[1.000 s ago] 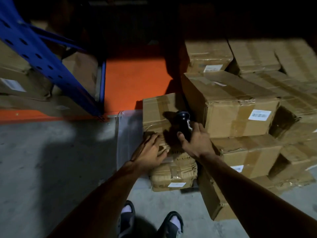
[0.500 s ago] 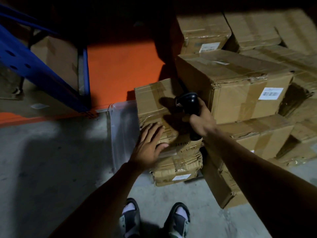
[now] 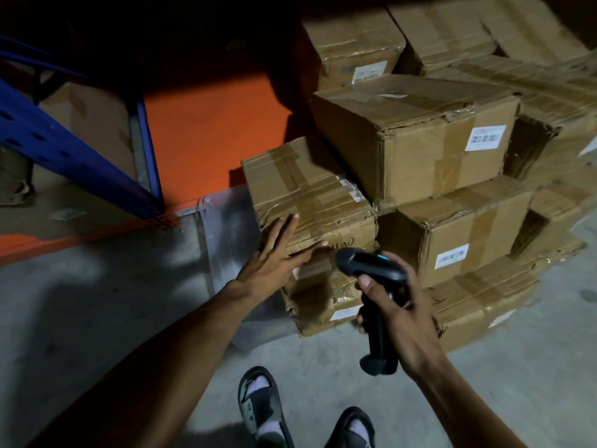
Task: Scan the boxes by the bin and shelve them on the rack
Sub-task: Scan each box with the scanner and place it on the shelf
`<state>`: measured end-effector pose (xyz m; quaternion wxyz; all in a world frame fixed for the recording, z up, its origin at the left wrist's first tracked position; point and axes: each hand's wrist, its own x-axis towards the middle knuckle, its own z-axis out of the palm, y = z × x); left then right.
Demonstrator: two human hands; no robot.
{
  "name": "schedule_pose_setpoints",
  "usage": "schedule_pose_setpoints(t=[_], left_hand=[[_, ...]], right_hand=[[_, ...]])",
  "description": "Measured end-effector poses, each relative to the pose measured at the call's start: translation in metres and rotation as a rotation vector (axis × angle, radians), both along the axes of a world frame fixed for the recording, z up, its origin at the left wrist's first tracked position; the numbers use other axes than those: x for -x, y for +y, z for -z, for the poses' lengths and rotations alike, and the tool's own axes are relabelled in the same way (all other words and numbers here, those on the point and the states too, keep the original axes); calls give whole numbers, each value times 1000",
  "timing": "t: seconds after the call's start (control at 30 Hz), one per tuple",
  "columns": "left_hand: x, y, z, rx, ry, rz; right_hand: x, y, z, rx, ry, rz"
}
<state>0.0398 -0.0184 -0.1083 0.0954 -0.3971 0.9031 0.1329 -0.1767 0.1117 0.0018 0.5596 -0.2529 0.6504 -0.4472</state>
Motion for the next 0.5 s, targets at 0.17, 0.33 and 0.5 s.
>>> schedule_pose_setpoints(t=[0.17,0.33,0.5], left_hand=[[6,-25,-21,5,23,23],[-2,-62,-33,382,-44,213],[0,-80,-59,148,75,122]], right_hand=[[-8,12,19,14,60,-45],[-13,-5,21,64,142,-17],[-14,-21,26,147,288,-100]])
